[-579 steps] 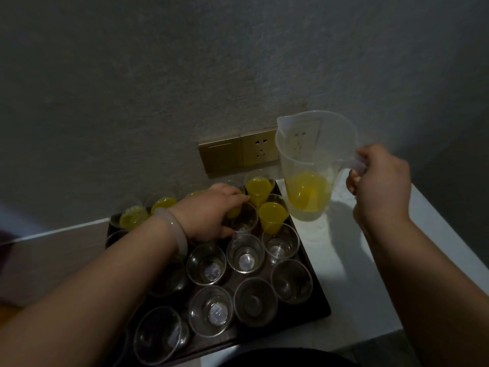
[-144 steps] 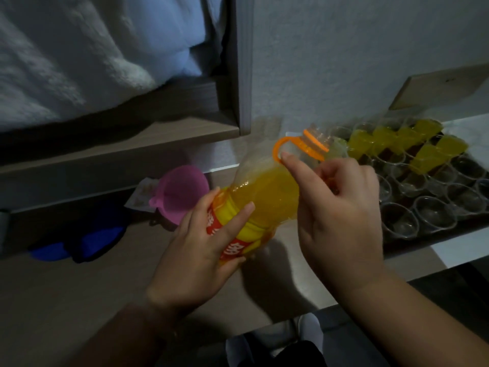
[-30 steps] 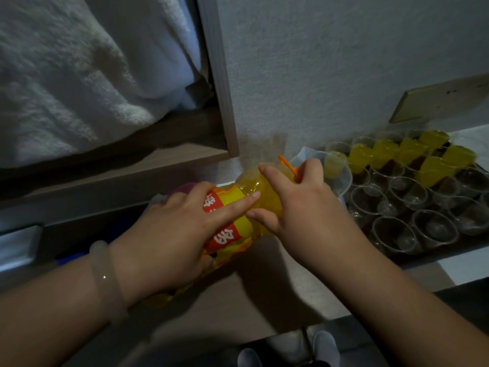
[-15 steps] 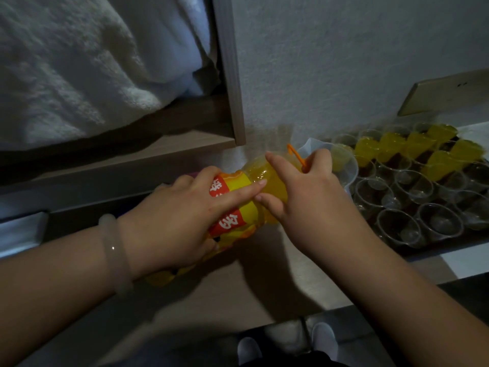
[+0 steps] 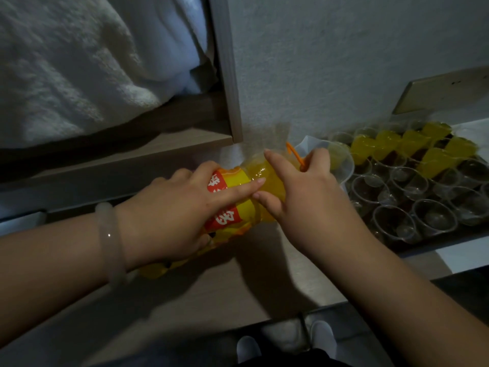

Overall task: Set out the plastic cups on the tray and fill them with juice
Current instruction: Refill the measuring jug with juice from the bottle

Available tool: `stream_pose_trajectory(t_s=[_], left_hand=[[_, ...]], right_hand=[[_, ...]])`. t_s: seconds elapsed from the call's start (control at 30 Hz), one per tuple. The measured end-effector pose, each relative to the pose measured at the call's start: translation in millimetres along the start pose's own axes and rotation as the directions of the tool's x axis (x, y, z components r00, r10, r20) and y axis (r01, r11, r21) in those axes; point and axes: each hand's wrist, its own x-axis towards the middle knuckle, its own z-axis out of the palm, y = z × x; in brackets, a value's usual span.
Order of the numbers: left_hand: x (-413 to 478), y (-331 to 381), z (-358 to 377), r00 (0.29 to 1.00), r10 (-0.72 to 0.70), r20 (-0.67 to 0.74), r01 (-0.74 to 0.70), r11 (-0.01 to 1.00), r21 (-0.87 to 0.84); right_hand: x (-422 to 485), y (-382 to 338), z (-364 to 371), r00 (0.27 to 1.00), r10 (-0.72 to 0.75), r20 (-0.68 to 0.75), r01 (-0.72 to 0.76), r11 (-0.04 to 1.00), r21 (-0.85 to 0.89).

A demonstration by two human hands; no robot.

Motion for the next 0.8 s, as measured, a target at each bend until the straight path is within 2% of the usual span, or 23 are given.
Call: stream_pose_trajectory(t_s=[0.8], left_hand=[[4.5, 0.3, -7.8, 1.0, -0.005, 0.027, 0.004, 1.0, 0.021]], right_hand=[[0.0, 2.4, 0.2, 1.0, 0.018, -0.02, -0.017, 1.0, 0.017]])
